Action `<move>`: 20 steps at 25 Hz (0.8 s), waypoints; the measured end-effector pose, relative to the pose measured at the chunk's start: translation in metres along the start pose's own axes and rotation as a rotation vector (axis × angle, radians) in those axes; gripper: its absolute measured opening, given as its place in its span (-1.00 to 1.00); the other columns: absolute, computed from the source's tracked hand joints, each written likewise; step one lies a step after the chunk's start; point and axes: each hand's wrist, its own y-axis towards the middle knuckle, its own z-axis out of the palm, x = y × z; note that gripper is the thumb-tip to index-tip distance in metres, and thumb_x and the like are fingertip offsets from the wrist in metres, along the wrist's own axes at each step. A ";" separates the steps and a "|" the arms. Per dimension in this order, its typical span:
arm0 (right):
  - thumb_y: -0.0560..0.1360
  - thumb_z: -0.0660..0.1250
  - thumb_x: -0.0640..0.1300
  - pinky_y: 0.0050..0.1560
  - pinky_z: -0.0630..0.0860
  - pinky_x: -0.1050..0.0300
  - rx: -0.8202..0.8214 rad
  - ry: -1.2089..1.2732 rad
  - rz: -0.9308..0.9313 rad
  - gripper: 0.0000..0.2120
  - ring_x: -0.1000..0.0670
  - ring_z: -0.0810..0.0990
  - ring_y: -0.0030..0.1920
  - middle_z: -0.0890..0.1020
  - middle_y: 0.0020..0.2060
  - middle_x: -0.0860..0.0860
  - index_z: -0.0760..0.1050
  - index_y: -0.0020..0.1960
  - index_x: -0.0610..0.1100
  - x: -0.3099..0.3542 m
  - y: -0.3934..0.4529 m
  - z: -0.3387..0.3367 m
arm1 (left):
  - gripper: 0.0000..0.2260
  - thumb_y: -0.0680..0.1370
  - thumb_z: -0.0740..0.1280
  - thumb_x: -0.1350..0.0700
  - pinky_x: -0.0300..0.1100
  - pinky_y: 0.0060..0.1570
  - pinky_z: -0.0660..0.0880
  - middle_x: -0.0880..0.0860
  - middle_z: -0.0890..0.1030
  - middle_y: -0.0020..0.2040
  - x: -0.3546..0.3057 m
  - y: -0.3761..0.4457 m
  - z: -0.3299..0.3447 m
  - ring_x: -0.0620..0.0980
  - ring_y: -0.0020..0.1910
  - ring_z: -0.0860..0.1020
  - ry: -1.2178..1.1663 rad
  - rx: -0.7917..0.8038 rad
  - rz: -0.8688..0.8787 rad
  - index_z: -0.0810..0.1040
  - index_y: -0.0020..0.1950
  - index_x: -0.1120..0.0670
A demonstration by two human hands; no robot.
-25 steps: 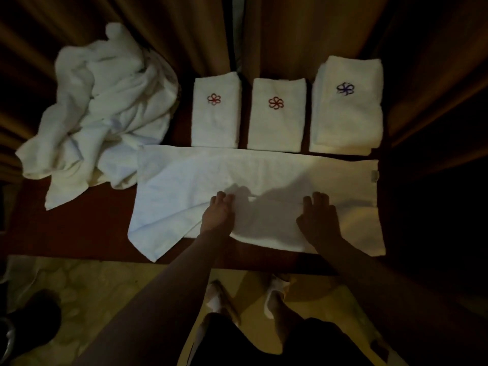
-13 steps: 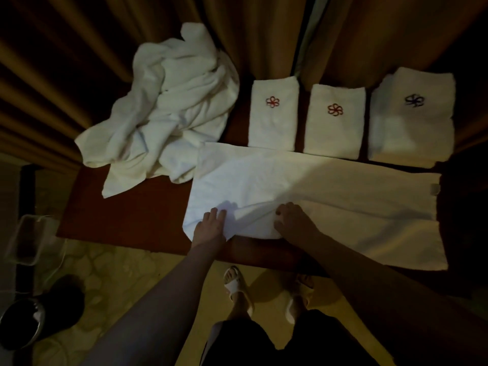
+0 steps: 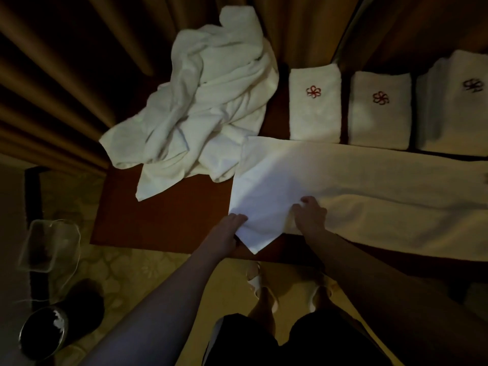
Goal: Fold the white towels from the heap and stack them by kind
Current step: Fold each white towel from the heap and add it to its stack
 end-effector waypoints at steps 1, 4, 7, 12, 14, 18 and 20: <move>0.52 0.29 -0.09 0.15 0.40 0.08 -0.002 0.088 0.000 -0.60 -0.20 0.47 0.19 0.44 0.28 -0.20 0.38 0.34 -0.10 0.002 0.000 0.001 | -0.51 0.49 0.30 0.37 0.12 0.21 0.42 0.21 0.39 0.38 0.004 -0.004 0.000 0.22 0.37 0.35 0.000 -0.014 0.025 0.37 0.42 0.17; 0.48 0.36 -0.11 0.15 0.48 -0.04 -0.058 0.335 -0.001 -0.42 -0.19 0.50 0.19 0.45 0.31 -0.15 0.24 0.44 -0.07 0.005 -0.001 0.002 | -0.57 0.48 0.27 0.36 0.10 0.03 0.48 0.18 0.42 0.32 0.008 -0.011 -0.001 0.21 0.27 0.40 0.016 -0.062 0.041 0.42 0.34 0.14; 0.46 0.38 -0.10 -0.04 0.49 0.00 -0.124 0.419 0.075 -0.30 -0.14 0.52 0.03 0.48 0.16 -0.10 0.13 0.50 0.01 0.005 -0.003 0.002 | -0.68 0.47 0.28 0.35 0.02 -0.04 0.49 0.19 0.48 0.21 0.010 -0.011 -0.004 0.22 0.16 0.47 -0.009 -0.108 0.066 0.50 0.21 0.19; 0.48 0.37 -0.10 -0.02 0.50 0.03 -0.099 0.516 0.141 -0.59 -0.14 0.57 0.01 0.57 0.19 -0.14 0.47 0.31 -0.08 0.003 -0.001 0.004 | -0.73 0.59 0.31 0.17 -0.11 0.15 0.39 0.11 0.48 0.28 0.011 -0.007 -0.004 0.09 0.29 0.40 0.020 -0.062 0.053 0.53 0.29 0.15; 0.50 0.37 -0.14 -0.13 0.46 0.11 -0.052 0.535 0.117 -0.68 -0.08 0.54 -0.12 0.58 0.17 -0.17 0.52 0.24 -0.13 0.003 -0.003 0.005 | -0.79 0.59 0.31 0.19 -0.11 0.13 0.38 0.13 0.50 0.25 0.013 -0.005 -0.006 0.11 0.27 0.42 0.017 -0.054 0.065 0.56 0.22 0.18; 0.50 0.38 -0.09 -0.09 0.53 0.03 0.014 0.500 0.072 -0.72 -0.08 0.53 -0.07 0.57 0.15 -0.16 0.54 0.19 -0.13 0.006 -0.004 0.001 | -0.65 0.47 0.34 0.35 0.06 0.15 0.46 0.21 0.50 0.26 0.022 -0.004 -0.010 0.22 0.27 0.42 0.004 -0.022 0.113 0.52 0.25 0.22; 0.52 0.37 -0.04 -0.03 0.49 0.04 0.081 0.473 0.025 -0.73 -0.06 0.53 -0.02 0.57 0.15 -0.12 0.56 0.18 -0.11 0.008 -0.006 0.000 | -0.60 0.48 0.41 0.28 0.02 0.20 0.42 0.17 0.47 0.30 0.019 -0.003 -0.012 0.16 0.31 0.39 0.011 -0.002 0.075 0.48 0.31 0.18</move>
